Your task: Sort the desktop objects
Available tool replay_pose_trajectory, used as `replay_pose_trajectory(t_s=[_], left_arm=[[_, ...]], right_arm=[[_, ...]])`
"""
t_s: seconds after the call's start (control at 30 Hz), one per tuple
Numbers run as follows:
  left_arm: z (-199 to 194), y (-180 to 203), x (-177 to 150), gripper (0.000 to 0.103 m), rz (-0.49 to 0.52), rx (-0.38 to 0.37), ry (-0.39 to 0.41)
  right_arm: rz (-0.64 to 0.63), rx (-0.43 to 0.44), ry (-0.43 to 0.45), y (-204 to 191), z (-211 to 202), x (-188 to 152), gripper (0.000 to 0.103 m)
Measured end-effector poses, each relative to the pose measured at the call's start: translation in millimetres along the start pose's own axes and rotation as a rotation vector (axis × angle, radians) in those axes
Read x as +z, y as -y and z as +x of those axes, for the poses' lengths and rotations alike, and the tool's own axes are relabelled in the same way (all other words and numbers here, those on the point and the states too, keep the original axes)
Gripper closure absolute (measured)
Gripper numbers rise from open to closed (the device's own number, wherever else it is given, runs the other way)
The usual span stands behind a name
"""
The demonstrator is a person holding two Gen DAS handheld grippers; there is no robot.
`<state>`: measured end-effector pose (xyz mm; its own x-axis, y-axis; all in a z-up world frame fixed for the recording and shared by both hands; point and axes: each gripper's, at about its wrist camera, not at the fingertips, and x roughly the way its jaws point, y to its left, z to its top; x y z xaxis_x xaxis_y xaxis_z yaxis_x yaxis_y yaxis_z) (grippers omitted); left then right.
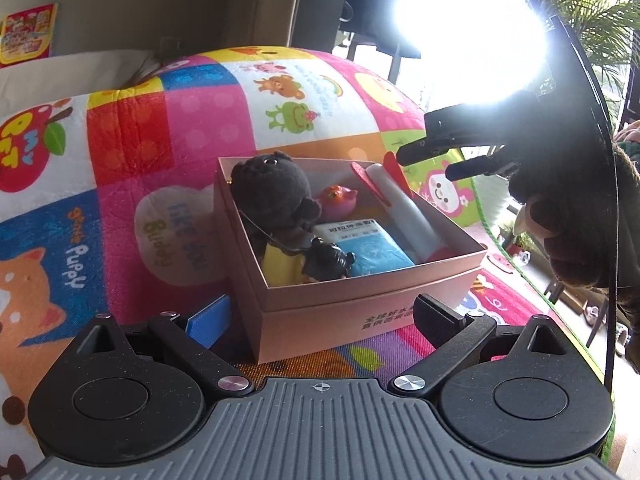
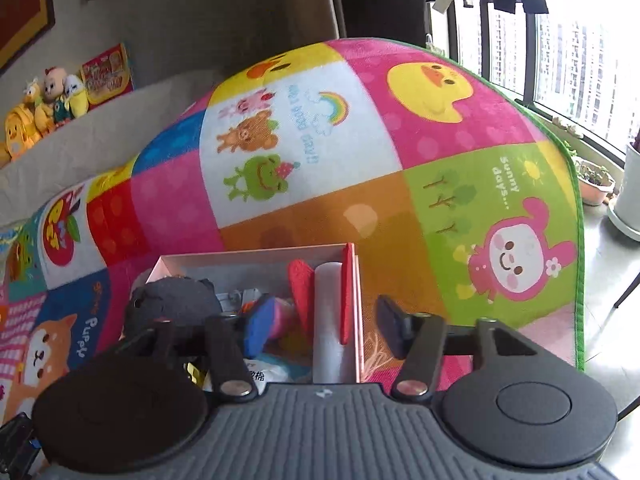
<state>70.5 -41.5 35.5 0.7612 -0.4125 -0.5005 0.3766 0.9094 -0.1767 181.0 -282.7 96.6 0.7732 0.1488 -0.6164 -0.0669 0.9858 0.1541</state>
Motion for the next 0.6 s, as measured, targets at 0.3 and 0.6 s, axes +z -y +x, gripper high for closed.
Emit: replay_pose_trajectory(t_s=[0.3, 0.6], left_arm=[[2, 6, 0, 0.003, 0.018, -0.016, -0.005], [-2, -9, 1, 0.001, 0.008, 0.021, -0.004]], right_arm=[[-0.017, -0.026, 0.016, 2, 7, -18, 0.047], [0.097, 0.109, -0.083, -10, 21, -28, 0.028]])
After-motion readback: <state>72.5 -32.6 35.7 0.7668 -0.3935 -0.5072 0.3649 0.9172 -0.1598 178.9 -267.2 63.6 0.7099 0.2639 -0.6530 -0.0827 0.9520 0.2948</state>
